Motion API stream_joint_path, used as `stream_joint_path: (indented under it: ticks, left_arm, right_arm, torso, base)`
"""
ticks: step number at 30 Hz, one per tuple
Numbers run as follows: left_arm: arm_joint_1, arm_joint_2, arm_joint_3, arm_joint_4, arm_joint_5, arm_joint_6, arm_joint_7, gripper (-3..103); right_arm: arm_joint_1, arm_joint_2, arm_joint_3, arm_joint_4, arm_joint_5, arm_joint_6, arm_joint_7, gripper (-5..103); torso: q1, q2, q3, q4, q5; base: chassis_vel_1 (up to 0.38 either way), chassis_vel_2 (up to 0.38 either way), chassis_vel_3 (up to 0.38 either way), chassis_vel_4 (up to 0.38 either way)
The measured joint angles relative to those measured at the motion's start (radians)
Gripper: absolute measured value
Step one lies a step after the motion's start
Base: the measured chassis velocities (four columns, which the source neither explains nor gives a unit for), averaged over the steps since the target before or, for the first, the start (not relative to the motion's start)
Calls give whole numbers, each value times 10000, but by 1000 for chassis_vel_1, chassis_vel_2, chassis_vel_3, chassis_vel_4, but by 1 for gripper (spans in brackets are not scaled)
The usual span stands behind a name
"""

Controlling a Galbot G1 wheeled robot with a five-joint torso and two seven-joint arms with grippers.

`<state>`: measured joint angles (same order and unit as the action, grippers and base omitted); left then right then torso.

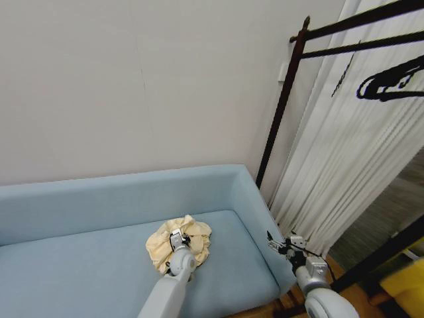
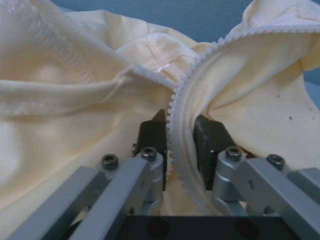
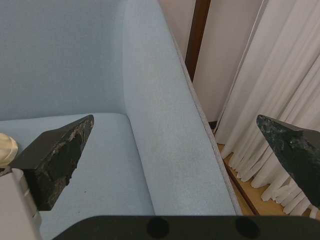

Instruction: Pick up the clothes from the sofa and hang them on the clothes hanger.

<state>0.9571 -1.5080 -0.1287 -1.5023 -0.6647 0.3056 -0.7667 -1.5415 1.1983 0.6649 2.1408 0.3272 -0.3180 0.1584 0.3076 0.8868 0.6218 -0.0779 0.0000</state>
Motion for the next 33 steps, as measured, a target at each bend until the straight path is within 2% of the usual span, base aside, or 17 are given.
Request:
stream_joint_path:
  ticks: [1,2,4,5,11,14,16,17,18,20,22,30,31,32,33]
  left_arm:
    - [77,36,9,-59,52,-15,3,12]
    - [134,69,23,-112,83,-24,19,12]
    - [298,151,81,-284,153,-33,82,3]
    - [376,195,116,-380,189,-41,122,2]
    - [632,311,162,-685,349,-101,164,1]
    - [953,462,234,-985,607,-205,405,1]
    - [1351,648,335,-1295,1076,-326,1057,1]
    - [1351,648,335,-1295,1076,-326,1057,1]
    - [1479,708,373,-1331,1335,-404,1361,1]
    - [1704,794,481,-1264,2212,-721,1966,1]
    - [1791,826,539,-1216,2575,-832,2178,1]
    - [1964,912,606,-1282,3108,-922,2408,1]
    - [1990,929,608,-1327,3123,-869,2410,-2]
    - [2009,935,609,-1359,3111,-771,2408,3]
    - [2009,935,609,-1359,3111,-771,2408,3]
  right_arm:
    - [-1,4,-2,0,-1,1,-1,100]
    - [-3,5,-3,0,-2,2,-3,100]
    - [-1,-4,-6,0,-3,4,-12,100]
    - [15,-13,-9,0,-3,4,-13,100]
    - [82,-34,-28,-4,-3,4,-16,100]
    - [90,-33,-45,-4,-3,5,-22,100]
    - [105,-32,-71,-19,-4,5,-30,100]
    - [105,-32,-71,-19,-4,5,-30,100]
    - [119,-32,-82,-36,-5,5,-32,100]
    - [165,-36,-125,-76,-8,7,-36,100]
    - [204,-46,-151,-103,-11,8,-39,100]
    - [256,-81,-153,-163,-11,8,-42,100]
    - [255,-82,-144,-163,-10,8,-42,100]
    - [254,-83,-137,-163,-7,8,-42,100]
    - [254,-83,-137,-163,-7,8,-42,100]
  torso:
    - [0,0,0,0,0]
    - [-1,0,0,0,1]
    - [0,0,0,1,0]
    - [0,1,0,0,0]
    - [0,1,0,0,0]
    - [0,2,0,1,0]
    - [-1,2,-1,1,0]
    - [-1,2,-1,1,0]
    - [-1,2,0,1,1]
    - [-1,2,0,1,0]
    - [0,2,0,1,0]
    - [-1,1,0,1,0]
    - [0,2,-1,1,0]
    - [0,2,0,0,0]
    - [0,2,0,0,0]
  base:
    - [0,0,0,0]
    - [0,0,0,0]
    - [0,0,0,0]
    - [0,0,0,0]
    - [0,0,0,0]
    - [0,0,0,0]
    - [0,0,0,0]
    - [0,0,0,0]
    - [0,0,0,0]
    - [0,0,0,0]
    - [0,0,0,0]
    - [0,0,0,0]
    - [0,0,0,0]
    - [0,0,0,0]
    - [0,0,0,0]
